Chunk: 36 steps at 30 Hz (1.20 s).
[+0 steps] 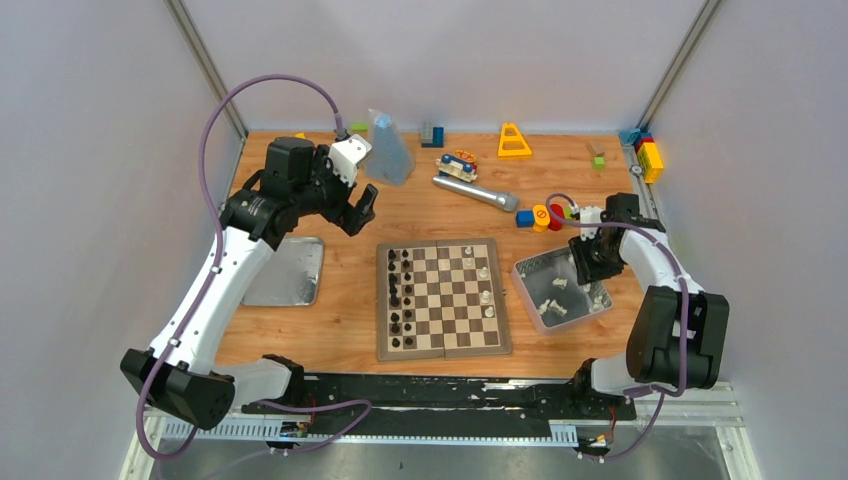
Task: Set up the chess pieces on the board
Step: Pick up the chess piece from the storage box.
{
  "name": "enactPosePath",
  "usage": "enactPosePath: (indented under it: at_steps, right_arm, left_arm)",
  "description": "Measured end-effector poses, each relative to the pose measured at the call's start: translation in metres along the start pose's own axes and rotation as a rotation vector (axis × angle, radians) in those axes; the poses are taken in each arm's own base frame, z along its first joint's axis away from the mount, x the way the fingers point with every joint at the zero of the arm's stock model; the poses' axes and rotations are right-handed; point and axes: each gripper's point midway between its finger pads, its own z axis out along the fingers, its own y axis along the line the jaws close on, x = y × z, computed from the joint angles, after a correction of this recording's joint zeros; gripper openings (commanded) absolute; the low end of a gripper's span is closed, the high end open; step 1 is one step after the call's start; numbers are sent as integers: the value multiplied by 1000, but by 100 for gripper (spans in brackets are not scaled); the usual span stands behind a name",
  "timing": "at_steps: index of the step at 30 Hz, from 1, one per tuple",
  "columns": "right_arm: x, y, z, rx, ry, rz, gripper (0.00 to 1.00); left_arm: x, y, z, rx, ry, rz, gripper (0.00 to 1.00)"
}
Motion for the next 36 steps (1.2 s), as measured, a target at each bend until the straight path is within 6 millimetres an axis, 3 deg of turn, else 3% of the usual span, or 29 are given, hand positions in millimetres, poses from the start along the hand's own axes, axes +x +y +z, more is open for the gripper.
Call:
enactPosePath:
  at_steps: [5,22,36]
  right_arm:
    - [-2,-8,4,29,-6,-1,38]
    - [7,-10,19,25,27,-3,28]
    - [10,-9,26,13,44,-5,0]
  left_arm:
    - [0,-1,0,4,-1,0,100]
    - [0,-1,0,7,-2,-2,100]
    - [-1,-3,0,14,-4,-2,100]
